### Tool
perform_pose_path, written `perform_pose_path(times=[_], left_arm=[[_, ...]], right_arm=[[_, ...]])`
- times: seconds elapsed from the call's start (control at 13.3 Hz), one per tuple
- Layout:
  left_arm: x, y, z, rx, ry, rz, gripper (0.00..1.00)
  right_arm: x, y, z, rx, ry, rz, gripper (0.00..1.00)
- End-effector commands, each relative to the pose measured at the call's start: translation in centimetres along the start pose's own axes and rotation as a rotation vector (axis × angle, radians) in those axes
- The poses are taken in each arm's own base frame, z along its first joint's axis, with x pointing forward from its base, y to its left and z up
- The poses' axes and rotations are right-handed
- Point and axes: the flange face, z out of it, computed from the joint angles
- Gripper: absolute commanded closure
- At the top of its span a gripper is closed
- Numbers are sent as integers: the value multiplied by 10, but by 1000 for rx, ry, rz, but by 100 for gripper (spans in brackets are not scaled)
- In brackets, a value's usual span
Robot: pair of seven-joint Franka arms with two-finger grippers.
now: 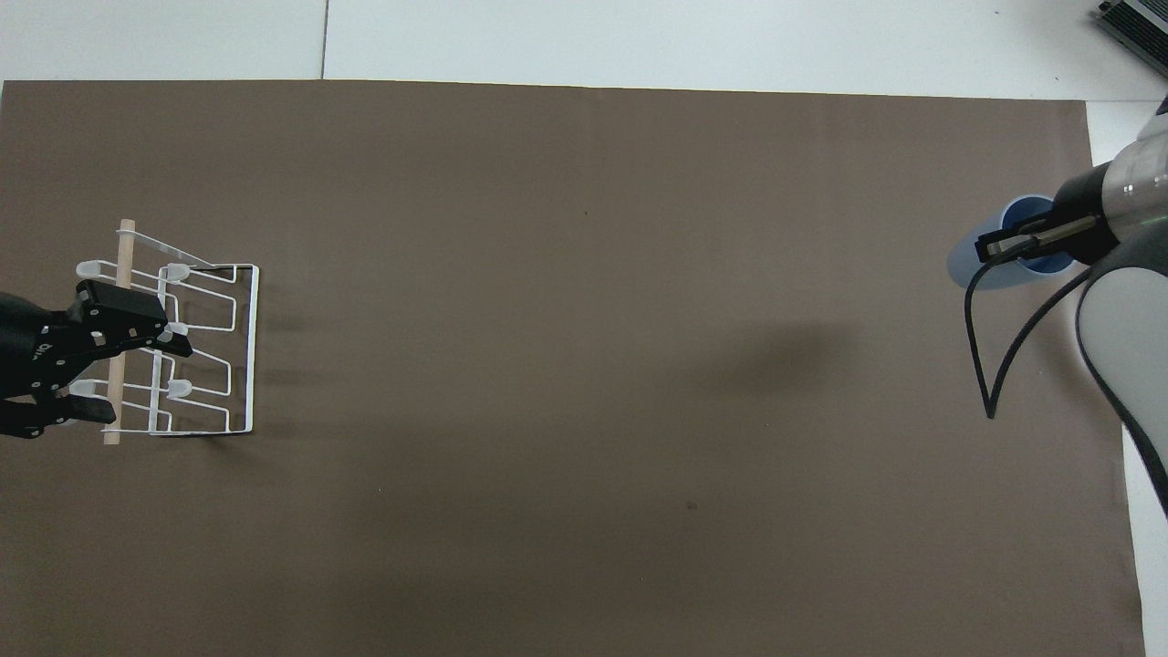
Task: Hang cup on cup holder
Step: 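Grip the blue cup rim with the right gripper and tip it sideways, then carry the cup toward the left gripper while the left gripper approaches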
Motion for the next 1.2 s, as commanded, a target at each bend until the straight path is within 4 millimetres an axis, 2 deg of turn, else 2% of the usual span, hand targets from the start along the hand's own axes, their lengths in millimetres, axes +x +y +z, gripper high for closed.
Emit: perform_pose_path(times=[0.0,0.15,0.3,0.53,0.68,0.9,1.13], left_arm=[[-2,-8,-1,-100,-76,-122,0],[-3,0,-2,-176,-124,-221,0],[-1,3,-2,-232,-154,-304,0],[8,-4,-9,-312,-193,-405,0],[13,-8,-13,-373,-236,-478,0],[15,-4,-8,-429,-311,-549,0],[15,7,-2,-425,-359,-603,0]], right_arm=[[-4,-12,-19,9,0,18,100],[-2,-23,-22,34,15,8,100],[0,-32,-21,139,39,24,100],[2,-44,-22,220,60,29,100],[4,-64,-22,263,62,18,100],[7,-101,-23,362,97,26,100],[14,-155,-28,470,139,67,100]])
